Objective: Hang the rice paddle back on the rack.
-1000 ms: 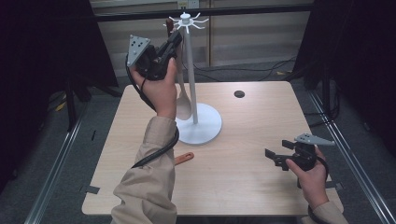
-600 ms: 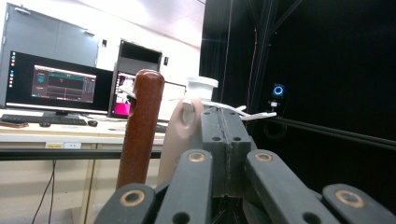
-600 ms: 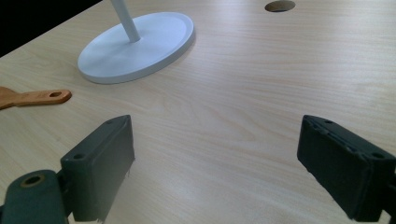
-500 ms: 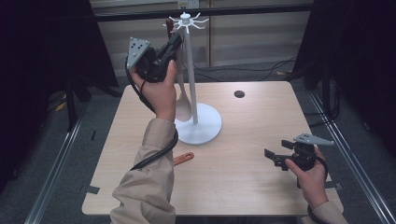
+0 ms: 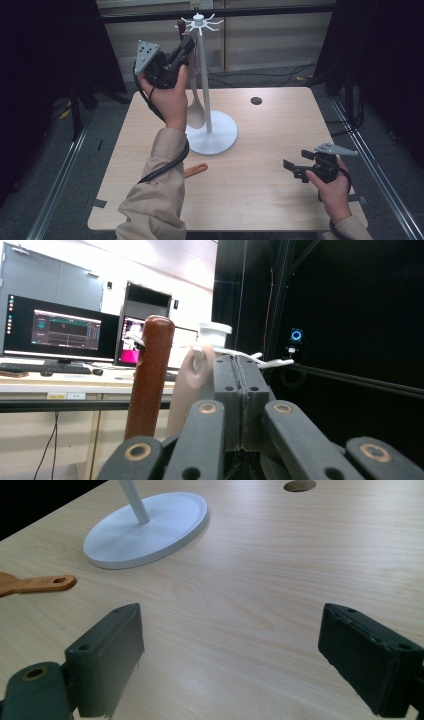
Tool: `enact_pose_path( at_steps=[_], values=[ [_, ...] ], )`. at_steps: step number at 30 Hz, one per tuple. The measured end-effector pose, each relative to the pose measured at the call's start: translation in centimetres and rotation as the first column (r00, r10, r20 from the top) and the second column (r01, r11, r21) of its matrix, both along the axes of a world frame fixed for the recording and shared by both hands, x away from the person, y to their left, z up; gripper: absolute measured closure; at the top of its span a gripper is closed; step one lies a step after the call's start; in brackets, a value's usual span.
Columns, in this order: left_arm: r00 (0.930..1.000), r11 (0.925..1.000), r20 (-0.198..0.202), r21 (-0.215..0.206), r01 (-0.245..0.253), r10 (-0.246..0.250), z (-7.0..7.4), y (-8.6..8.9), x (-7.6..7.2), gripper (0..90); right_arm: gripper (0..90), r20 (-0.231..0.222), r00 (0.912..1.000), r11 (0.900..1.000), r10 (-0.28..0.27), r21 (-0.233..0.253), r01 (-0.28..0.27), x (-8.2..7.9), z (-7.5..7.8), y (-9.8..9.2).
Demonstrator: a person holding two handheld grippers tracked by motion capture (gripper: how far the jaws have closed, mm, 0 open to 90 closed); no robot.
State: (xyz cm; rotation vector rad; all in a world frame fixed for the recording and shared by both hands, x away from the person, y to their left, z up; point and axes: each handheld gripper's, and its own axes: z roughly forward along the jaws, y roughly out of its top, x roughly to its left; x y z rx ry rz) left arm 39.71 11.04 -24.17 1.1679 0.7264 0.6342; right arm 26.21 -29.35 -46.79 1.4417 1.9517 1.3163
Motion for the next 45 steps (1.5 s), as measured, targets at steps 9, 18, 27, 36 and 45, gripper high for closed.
enact_pose_path(
  at_steps=[9, 18, 27, 36, 45],
  values=[
    [0.9995, 0.9991, 0.001, 0.028, 0.032, -0.032, -1.4, 0.5, -1.5, 75.5, 10.2, 0.002, 1.0, 1.0, 0.004, -0.003, -0.004, 0.0, 0.1, 0.1],
    [0.9966, 0.9938, -0.041, 0.082, 0.075, -0.072, -4.4, 1.6, -2.8, 62.4, 10.2, -0.001, 0.9999, 1.0, 0.011, -0.011, -0.011, 0.1, 0.1, 0.5],
    [0.9906, 0.9854, -0.107, 0.138, 0.1, -0.085, -7.6, 2.5, -3.8, 57.7, 10.2, 0.002, 0.9996, 1.0, 0.028, -0.015, -0.027, 0.4, 0.1, 0.9],
    [0.9765, 0.9676, -0.189, 0.208, 0.143, -0.104, -10.8, 3.4, -4.8, 53.6, 10.2, 0.0, 0.9992, 0.999, 0.041, -0.016, -0.041, 0.8, 0.1, 1.4],
    [0.9476, 0.932, -0.281, 0.279, 0.232, -0.151, -14.3, 4.4, -5.8, 49.9, 10.1, 0.001, 0.9986, 0.998, 0.053, -0.02, -0.053, 1.1, 0.1, 1.8]
  ],
)
